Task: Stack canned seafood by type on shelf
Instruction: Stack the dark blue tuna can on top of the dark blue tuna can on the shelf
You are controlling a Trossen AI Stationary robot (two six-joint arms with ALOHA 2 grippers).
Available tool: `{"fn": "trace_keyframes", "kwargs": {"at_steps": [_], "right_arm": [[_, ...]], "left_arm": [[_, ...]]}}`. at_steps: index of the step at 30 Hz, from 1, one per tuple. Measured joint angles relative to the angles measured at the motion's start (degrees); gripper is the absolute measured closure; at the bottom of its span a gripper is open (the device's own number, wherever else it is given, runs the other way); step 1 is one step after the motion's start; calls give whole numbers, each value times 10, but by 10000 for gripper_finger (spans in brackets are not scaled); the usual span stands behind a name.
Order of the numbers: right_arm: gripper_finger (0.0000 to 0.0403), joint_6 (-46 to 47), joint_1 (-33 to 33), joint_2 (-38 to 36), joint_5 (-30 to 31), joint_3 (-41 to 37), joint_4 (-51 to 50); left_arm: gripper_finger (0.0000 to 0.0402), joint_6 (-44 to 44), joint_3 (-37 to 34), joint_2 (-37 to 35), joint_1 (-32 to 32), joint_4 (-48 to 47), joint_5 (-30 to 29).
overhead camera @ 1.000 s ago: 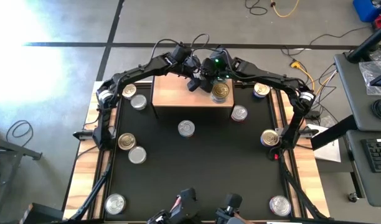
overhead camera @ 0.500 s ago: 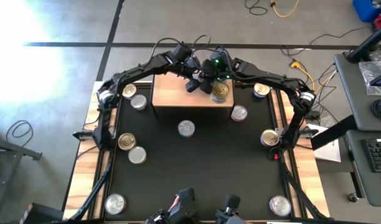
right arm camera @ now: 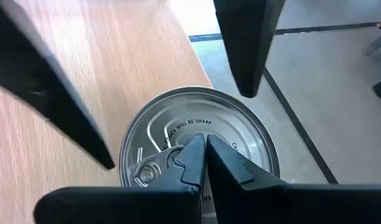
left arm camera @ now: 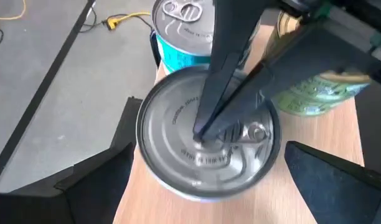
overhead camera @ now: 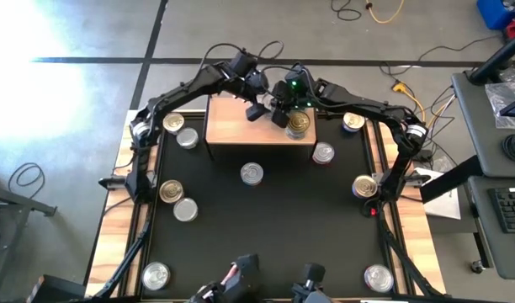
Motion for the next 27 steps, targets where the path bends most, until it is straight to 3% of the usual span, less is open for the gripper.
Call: {"fn": "trace_keyframes", "kwargs": {"at_steps": [3, 7, 13, 19, 24, 27], "right_arm": [[390, 1, -2, 0, 0, 0, 0], [390, 2, -2, 0, 0, 0, 0], [390, 7, -2, 1, 0, -1, 1], [390, 11, -2, 1, -4, -1, 1], [390, 0, -3, 1, 9, -3, 5], [390, -15, -4, 1, 24, -3, 7]], "left_arm": [[2, -8, -3, 3, 15, -13, 14], [2, -37, -27, -4, 49, -13, 97], [2, -34, -99, -45, 55, 14, 68], [2, -47, -268, -158, 30, 159, 47], [2, -55, -430, -274, -14, 280, -57], [2, -49, -521, -338, -46, 334, -79]]}}
